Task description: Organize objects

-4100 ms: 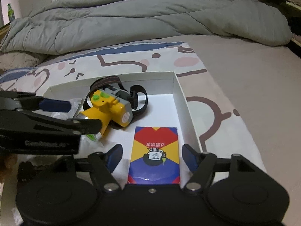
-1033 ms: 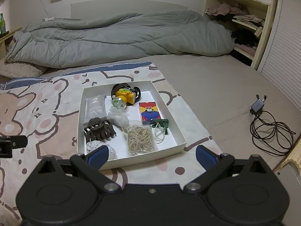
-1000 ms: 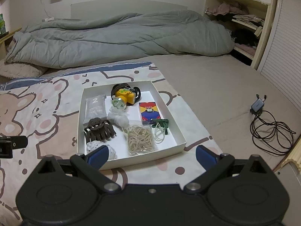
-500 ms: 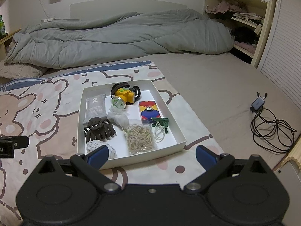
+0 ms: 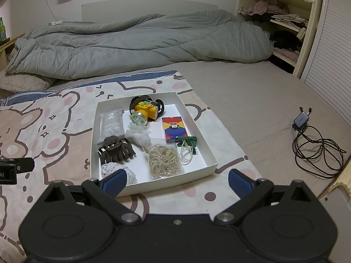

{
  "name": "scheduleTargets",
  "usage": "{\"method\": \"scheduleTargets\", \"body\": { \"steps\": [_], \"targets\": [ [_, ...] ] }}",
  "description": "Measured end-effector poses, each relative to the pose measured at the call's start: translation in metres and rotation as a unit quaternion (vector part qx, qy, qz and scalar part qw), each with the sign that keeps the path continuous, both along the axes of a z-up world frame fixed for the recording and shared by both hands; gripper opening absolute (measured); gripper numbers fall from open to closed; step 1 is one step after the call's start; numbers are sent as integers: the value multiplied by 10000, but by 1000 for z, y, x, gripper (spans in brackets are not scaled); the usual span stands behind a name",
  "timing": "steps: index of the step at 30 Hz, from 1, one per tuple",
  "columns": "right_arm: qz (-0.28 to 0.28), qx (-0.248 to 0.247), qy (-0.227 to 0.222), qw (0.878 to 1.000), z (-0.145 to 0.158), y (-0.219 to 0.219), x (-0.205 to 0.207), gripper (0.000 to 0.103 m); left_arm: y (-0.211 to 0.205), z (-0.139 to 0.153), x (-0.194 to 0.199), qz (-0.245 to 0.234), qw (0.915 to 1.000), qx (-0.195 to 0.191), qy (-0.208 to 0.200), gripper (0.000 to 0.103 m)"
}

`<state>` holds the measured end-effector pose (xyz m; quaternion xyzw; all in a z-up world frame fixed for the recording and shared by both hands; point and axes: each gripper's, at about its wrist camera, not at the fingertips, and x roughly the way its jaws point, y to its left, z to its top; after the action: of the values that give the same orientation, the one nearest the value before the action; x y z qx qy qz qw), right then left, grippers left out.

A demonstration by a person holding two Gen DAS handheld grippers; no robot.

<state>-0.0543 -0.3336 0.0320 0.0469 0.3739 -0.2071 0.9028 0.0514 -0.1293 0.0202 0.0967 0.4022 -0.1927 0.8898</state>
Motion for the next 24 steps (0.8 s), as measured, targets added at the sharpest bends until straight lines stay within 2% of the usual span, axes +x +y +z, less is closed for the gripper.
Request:
{"method": "scheduleTargets", "body": {
  "steps": [24],
  "targets": [
    [-19,69,4,10000,0,-3,-1,100,-2,0,-1,-31,10000,4,-6,103]
  ]
}}
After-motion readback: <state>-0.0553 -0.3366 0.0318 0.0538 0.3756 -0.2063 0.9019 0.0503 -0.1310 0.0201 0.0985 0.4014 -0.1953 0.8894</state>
